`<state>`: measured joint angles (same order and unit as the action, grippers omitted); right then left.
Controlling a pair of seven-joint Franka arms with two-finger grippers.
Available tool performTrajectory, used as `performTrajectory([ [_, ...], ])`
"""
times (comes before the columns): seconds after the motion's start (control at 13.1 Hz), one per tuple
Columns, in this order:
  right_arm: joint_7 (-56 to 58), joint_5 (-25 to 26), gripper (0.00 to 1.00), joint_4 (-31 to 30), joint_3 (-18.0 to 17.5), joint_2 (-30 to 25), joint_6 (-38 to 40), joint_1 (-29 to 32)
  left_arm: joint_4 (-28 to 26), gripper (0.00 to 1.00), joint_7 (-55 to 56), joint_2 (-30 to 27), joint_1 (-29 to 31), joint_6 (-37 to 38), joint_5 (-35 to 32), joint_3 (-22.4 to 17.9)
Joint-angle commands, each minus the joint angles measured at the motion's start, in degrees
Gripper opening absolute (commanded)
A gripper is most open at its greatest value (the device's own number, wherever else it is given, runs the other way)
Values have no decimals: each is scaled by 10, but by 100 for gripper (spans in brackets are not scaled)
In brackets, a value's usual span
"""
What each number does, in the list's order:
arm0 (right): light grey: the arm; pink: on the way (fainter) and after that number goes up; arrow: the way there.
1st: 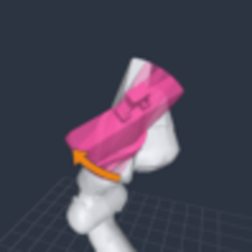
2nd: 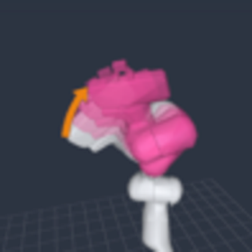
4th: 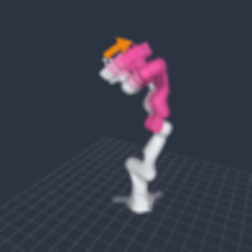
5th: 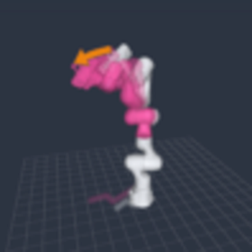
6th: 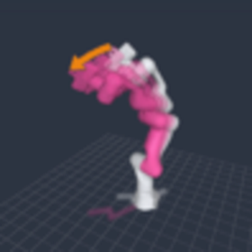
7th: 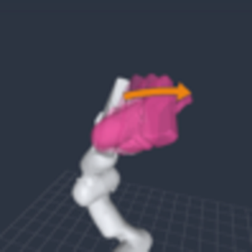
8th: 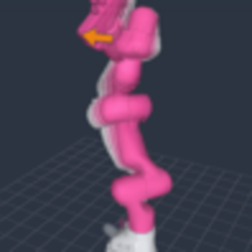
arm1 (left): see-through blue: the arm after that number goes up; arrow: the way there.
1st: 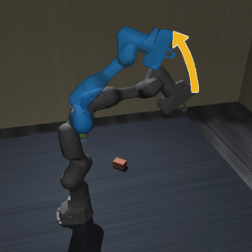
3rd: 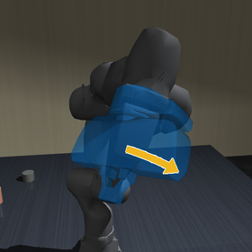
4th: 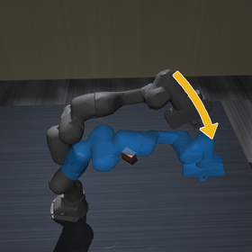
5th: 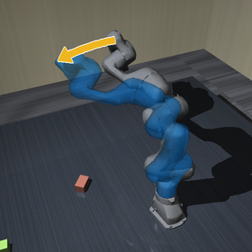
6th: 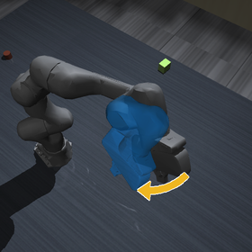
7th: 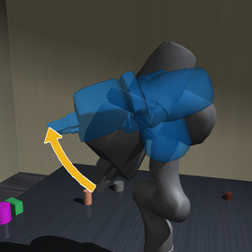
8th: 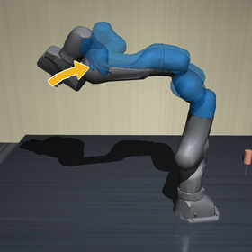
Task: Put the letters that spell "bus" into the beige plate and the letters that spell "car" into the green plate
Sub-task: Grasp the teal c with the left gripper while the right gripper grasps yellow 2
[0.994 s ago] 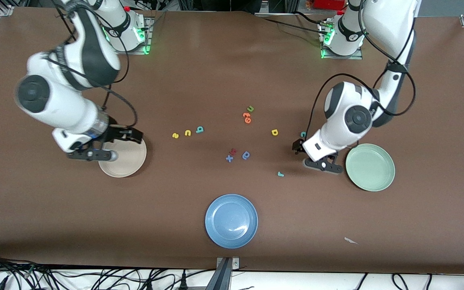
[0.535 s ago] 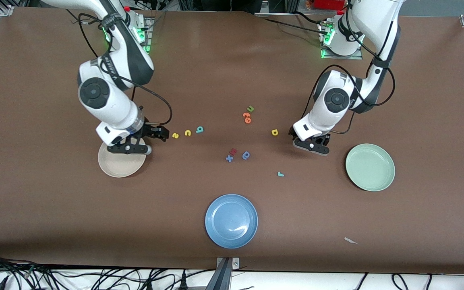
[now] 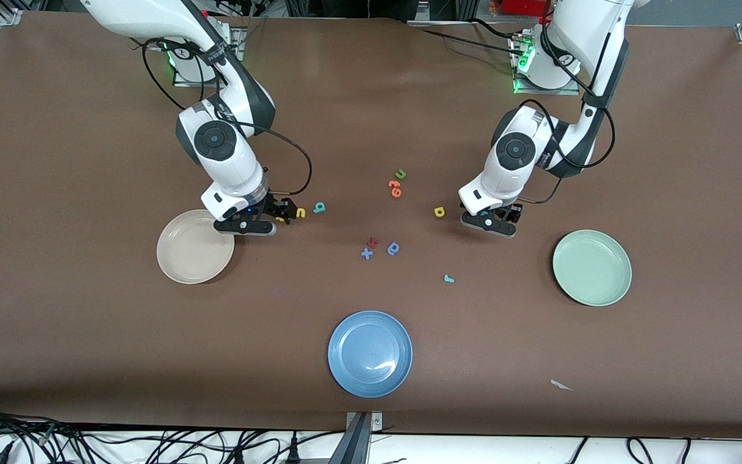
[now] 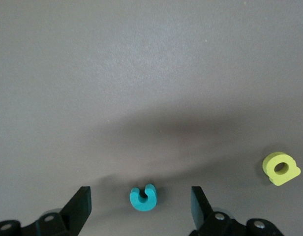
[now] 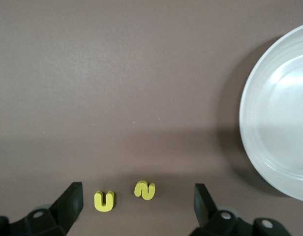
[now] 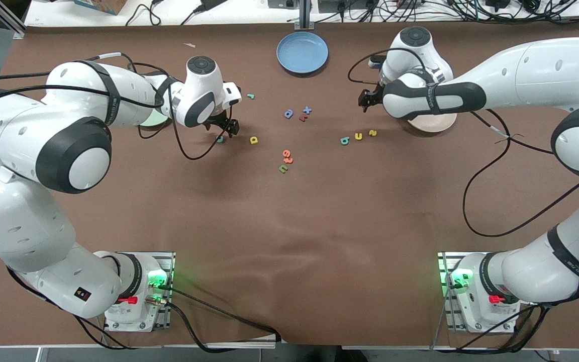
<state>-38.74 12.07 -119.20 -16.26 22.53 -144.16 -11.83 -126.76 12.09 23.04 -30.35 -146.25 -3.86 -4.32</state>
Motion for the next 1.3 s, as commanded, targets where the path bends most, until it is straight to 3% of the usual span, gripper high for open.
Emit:
performTrajectory([
  [0.0, -14, 16, 100, -39, -5, 11, -76, 6, -12, 80, 17, 6, -4, -10, -19, -3],
  [0.23, -14, 16, 100, -87, -3, 24, -165, 6, -9, 75, 17, 18, -2, -12, -19, -2],
  [0.38, -14, 17, 100, -91, -3, 30, -166, 6, -10, 69, 18, 20, -2, -13, -19, -2],
  [0.61, -13, 46, 100, -93, -1, 35, -165, 6, -9, 45, 18, 22, -2, -13, -13, -2],
  [0.76, -12, 52, 100, -95, 1, 39, -165, 6, -12, 37, 19, 24, -3, -13, -13, -2],
  [1.22, -15, 94, 100, -95, 18, 62, -167, 6, -8, 24, 17, 39, -1, -13, -13, -2],
])
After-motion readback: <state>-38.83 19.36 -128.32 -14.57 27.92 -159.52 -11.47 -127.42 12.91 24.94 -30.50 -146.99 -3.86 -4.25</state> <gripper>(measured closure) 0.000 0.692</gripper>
